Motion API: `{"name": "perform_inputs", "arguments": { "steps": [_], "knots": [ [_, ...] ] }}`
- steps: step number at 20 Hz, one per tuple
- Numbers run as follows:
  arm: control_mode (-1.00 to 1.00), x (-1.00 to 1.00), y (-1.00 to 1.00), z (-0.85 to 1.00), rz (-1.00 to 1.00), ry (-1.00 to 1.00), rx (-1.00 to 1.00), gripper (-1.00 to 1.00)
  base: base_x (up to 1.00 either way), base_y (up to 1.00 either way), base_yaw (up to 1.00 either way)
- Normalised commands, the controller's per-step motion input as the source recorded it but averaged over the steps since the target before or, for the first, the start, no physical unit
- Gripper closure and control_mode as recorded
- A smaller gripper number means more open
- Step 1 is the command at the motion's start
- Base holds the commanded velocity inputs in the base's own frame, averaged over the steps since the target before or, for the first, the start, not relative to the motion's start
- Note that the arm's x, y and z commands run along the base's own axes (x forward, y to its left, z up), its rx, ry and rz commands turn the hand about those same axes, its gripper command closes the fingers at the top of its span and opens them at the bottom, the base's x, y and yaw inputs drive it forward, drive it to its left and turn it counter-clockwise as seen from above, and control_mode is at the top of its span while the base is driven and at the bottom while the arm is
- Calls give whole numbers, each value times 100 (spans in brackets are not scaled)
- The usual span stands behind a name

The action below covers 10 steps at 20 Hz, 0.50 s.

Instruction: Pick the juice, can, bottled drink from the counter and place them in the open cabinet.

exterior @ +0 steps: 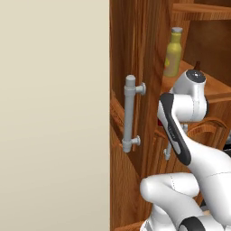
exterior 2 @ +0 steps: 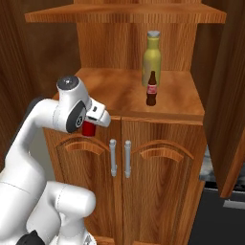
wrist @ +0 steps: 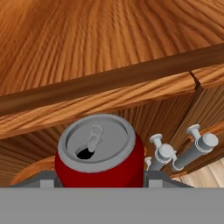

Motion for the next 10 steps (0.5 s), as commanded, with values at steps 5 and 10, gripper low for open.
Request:
{"name": "perform_inputs", "arguments": {
  "steps": [5, 10],
  "knots": [
    [100, 0, 0, 0, 0, 0, 0, 100, 0, 0, 0],
    [100, 0, 0, 0, 0, 0, 0, 100, 0, 0, 0]
  ]
}}
